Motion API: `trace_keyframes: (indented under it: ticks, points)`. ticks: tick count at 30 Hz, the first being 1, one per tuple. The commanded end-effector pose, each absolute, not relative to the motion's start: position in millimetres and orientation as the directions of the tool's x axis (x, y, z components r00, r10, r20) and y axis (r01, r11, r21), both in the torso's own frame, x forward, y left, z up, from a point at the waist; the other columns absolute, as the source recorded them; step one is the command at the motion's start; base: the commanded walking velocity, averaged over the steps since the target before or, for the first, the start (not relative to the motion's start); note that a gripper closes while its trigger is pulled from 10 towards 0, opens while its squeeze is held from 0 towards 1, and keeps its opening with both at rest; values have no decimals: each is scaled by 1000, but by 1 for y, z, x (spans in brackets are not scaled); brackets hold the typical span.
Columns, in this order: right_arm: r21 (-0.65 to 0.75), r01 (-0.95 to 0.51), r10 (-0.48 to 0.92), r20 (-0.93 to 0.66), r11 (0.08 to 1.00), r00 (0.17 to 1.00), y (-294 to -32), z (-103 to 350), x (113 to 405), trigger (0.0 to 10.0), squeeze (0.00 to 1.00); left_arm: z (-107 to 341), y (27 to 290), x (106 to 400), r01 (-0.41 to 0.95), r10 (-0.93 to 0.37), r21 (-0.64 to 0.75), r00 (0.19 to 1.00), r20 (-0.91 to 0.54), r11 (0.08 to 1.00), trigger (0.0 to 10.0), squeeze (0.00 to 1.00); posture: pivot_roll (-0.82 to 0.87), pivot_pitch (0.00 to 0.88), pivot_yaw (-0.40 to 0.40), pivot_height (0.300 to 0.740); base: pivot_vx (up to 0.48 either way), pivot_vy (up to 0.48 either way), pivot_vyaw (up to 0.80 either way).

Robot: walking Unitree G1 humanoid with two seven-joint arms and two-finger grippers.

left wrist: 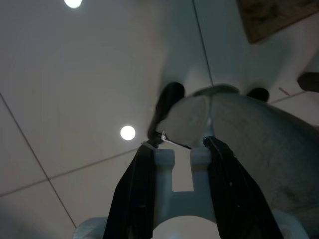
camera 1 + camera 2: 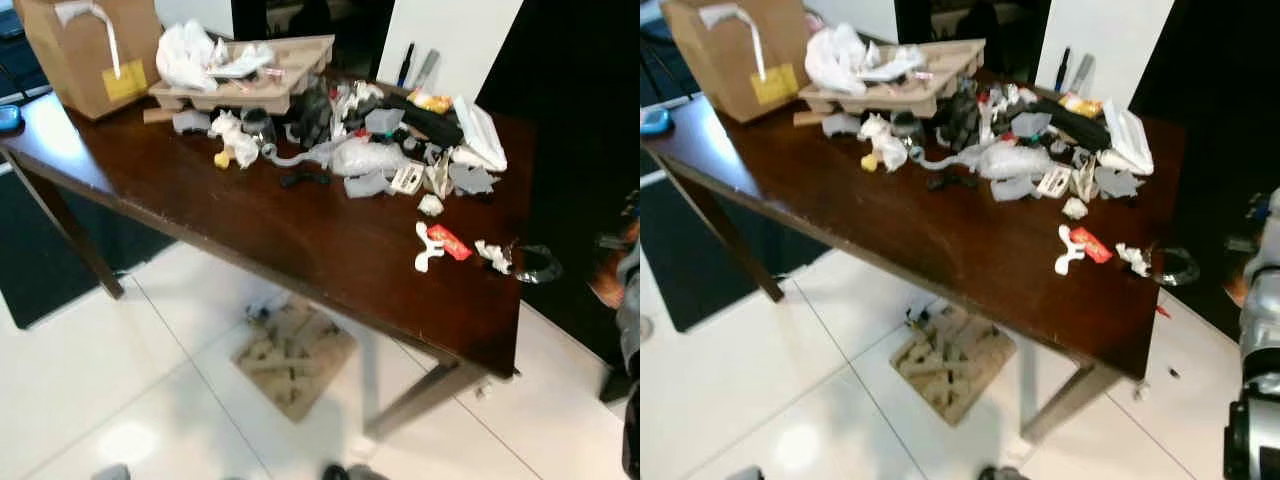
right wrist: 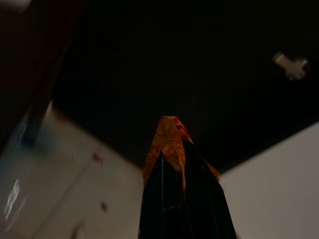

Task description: Picking trash to rubbish bin

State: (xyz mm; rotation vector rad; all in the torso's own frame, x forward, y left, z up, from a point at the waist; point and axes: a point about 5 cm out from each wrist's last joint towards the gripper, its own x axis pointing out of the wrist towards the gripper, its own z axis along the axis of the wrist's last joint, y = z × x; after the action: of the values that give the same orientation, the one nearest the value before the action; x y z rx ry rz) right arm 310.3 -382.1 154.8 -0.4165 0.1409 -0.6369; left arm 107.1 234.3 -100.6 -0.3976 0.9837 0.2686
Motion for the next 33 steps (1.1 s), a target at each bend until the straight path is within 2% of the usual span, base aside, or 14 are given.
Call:
trace_keyframes:
  ticks: [1, 3, 5, 12, 14, 15, 16, 17, 19, 20, 24, 25, 28, 33]
  points:
    - [-464, 541, -643, -83, 701, 761, -388, 131, 296, 10000, 0, -104, 231, 96, -401, 32, -197, 497, -867, 895, 10000, 0, 212, 111, -80, 740, -296, 0, 0]
    - [-488, 529, -663, -148, 695, 734, -388, 111, 285, 10000, 0, -104, 230, 97, -399, 30, -199, 498, -867, 895, 10000, 0, 212, 111, -80, 740, -292, 0, 0]
    - [-556, 464, -695, -327, 689, 640, -384, 56, 248, 10000, 0, -105, 228, 97, -396, 24, -203, 498, -867, 895, 10000, 0, 207, 112, -84, 740, -296, 0, 0]
    - [-566, 341, -646, -519, 751, 560, -360, 3, 212, 10000, 0, -106, 226, 96, -400, 22, -205, 494, -869, 893, 10000, 0, 206, 111, -89, 740, -298, 0, 0]
    - [-524, 221, -551, -637, 822, 539, -329, -30, 195, 10000, 0, -106, 224, 95, -403, 19, -207, 490, -871, 891, 10000, 0, 195, 109, -95, 740, -296, 0, 0]
    - [-524, 221, -551, -637, 822, 539, -329, -30, 195, 10000, 0, -106, 224, 95, -403, 19, -207, 490, -871, 891, 10000, 0, 195, 109, -95, 740, -296, 0, 0]
    - [-503, 158, -503, -687, 850, 525, -314, -43, 188, 10000, 0, -107, 223, 95, -405, 18, -209, 489, -872, 890, 10000, 0, 195, 109, -95, 740, -292, 0, 0]
    - [-448, 22, -401, -775, 894, 489, -283, -67, 170, 10000, 0, -107, 221, 95, -407, 16, -211, 488, -873, 889, 10000, 0, 195, 109, -95, 740, -296, 0, 0]
    - [-448, 22, -401, -775, 894, 489, -283, -67, 170, 10000, 0, -107, 221, 95, -407, 16, -211, 488, -873, 889, 10000, 0, 195, 109, -95, 740, -296, 0, 0]
    - [-397, -53, -332, -827, 916, 455, -263, -79, 158, 10000, 0, -107, 220, 96, -408, 16, -212, 488, -873, 888, 10000, 0, 195, 109, -100, 740, -292, 0, 0]
    - [-299, -203, -198, -892, 932, 407, -235, -93, 145, 10000, 0, -107, 221, 96, -413, 22, -210, 490, -871, 886, 10000, 0, 203, 110, -104, 740, -293, 0, 0]
    - [-299, -203, -198, -892, 932, 407, -235, -93, 145, 10000, 0, -107, 221, 96, -413, 22, -210, 490, -871, 886, 10000, 0, 203, 110, -104, 740, -292, 0, 0]
    - [-255, -362, -96, -910, 897, 403, -216, -96, 147, 10000, 0, -107, 222, 95, -417, 26, -207, 489, -872, 885, 10000, 0, 203, 112, -103, 740, -294, 0, 0]
    - [-243, -458, -37, -910, 855, 414, -201, -95, 157, 10000, 0, -107, 223, 93, -420, 29, -202, 482, -875, 884, 10000, 0, 206, 110, -102, 740, -293, 0, 0]
